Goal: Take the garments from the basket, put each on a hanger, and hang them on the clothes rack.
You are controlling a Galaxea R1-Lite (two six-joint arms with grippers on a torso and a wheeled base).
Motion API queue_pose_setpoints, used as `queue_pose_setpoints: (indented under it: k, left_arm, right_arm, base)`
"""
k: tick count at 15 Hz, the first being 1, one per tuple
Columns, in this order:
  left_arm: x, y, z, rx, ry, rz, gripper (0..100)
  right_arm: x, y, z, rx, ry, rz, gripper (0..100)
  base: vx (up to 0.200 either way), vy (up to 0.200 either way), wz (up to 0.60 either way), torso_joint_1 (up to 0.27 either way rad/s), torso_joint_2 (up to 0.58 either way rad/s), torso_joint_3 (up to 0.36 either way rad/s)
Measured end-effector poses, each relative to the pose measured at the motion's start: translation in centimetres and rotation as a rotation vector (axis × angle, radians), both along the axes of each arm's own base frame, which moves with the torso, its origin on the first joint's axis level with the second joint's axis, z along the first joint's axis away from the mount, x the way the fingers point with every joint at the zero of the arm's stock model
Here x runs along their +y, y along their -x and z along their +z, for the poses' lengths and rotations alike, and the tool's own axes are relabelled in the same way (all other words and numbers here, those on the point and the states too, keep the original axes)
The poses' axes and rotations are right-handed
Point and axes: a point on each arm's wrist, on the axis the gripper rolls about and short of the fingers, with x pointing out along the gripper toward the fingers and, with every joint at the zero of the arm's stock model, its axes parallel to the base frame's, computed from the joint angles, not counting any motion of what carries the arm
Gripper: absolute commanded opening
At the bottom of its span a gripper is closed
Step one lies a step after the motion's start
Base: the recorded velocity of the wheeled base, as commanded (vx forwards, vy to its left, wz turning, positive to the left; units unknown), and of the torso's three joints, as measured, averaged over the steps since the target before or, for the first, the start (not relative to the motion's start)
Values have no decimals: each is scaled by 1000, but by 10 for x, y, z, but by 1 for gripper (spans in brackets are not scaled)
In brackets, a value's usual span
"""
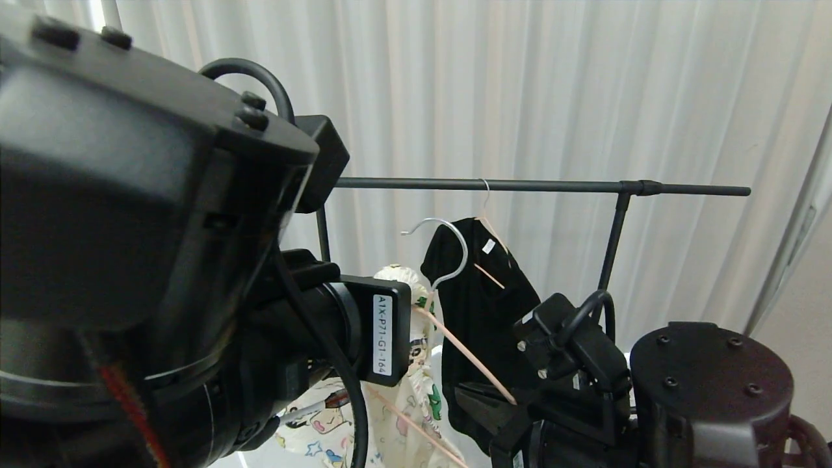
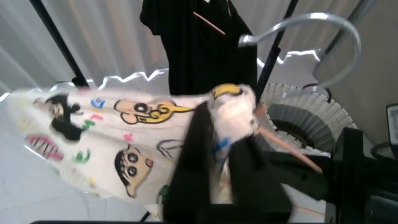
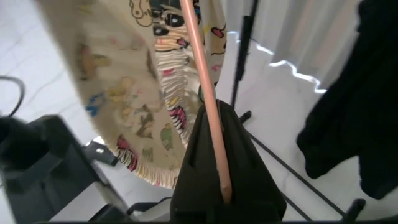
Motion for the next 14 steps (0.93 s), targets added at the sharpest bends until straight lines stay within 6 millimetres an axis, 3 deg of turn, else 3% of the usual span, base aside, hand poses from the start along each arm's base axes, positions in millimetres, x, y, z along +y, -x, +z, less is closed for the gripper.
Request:
queue_pose_setpoints:
  k: [7,11,14]
  left_arm:
    - [12,-8,1,-24,-9,90,100]
    - [25,0,-22,-6,-94,111,100]
    - [43,12,-38,8,-147,109,100]
  right_arm:
    - [-7,1,7,-30,-15,-60,0]
    - [-13,2,14,-65,-47,-66,0]
    - [-23,-1,13,-206,-29,-54,0]
  base:
    - [0,0,0,0,0,0]
    - [0,0,0,0,0,0]
    - [0,0,0,0,0,0]
